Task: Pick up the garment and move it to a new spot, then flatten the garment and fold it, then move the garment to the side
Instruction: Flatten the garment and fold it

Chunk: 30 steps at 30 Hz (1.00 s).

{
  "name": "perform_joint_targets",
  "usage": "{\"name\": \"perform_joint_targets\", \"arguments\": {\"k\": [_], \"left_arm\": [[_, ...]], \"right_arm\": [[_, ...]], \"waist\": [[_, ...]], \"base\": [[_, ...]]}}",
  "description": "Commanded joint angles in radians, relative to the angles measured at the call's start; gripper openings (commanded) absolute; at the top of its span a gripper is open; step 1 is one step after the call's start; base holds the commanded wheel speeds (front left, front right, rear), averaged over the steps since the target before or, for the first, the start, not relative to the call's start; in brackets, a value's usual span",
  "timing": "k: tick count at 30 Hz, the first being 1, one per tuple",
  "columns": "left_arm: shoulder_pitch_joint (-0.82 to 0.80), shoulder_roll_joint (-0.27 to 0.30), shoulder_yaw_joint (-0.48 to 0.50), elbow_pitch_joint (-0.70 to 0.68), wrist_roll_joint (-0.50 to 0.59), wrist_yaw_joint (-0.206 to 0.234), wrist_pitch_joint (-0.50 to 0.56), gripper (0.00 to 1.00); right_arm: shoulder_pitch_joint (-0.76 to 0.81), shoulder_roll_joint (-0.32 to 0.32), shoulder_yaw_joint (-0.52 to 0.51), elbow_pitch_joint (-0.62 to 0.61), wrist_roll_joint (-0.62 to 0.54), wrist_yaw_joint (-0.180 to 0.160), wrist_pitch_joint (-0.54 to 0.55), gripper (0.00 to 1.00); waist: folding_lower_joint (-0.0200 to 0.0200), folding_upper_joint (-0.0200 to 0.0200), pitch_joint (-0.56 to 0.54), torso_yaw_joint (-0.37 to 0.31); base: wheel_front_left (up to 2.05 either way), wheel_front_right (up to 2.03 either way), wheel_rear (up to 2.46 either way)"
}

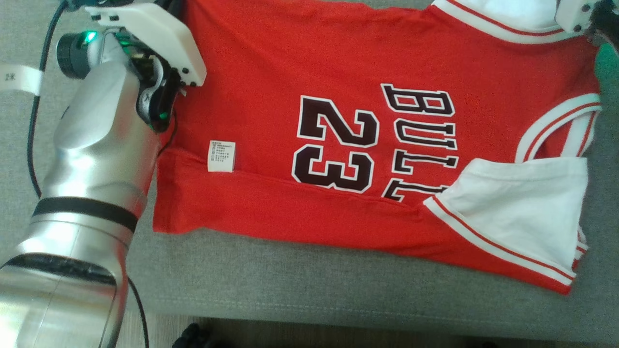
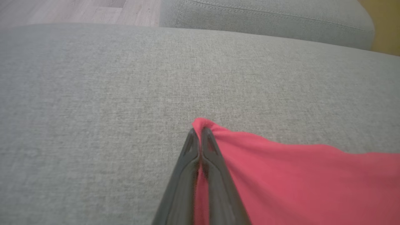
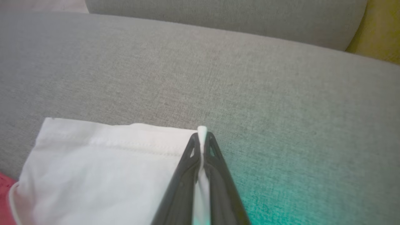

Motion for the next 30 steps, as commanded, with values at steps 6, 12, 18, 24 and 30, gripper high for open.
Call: {"name": "perform_joint_targets", "arguments": {"k": [6,12,18,24,30], "left_arm": [[-0.003,0.059,0.024,0.004,-0.012,-0.002,-0.054,0.0],[0.027,0.086,0.037,0.008,-0.026,0.001,-0.09,0.0],[0.105,0.114,0.048,-0.01,-0.042,0.006,-0.123,0.0],[0.248,0.144,0.071,-0.065,-0.067,0.023,-0.159,0.0],[0.402,0.167,0.087,-0.147,-0.089,0.057,-0.167,0.0]], "right_arm": [[0.054,-0.038,0.002,-0.068,0.046,0.007,-0.163,0.0],[0.115,-0.073,0.0,-0.141,0.084,0.007,-0.29,0.0],[0.224,-0.095,-0.002,-0.241,0.107,0.007,-0.383,0.0],[0.437,-0.093,-0.014,-0.37,0.119,0.007,-0.44,0.0],[0.675,-0.044,-0.055,-0.441,0.142,0.007,-0.466,0.0]], "waist": [[-0.0001,0.0,-0.049,-0.019],[-0.0001,0.0,-0.109,-0.043],[-0.0001,0.0,-0.168,-0.069],[-0.0001,0.0,-0.224,-0.097],[-0.0001,0.0,-0.255,-0.117]], "base": [[0.0,0.0,0.0],[0.0,0.0,0.0],[0.0,0.0,0.0],[0.0,0.0,0.0],[0.0,0.0,0.0]]}}
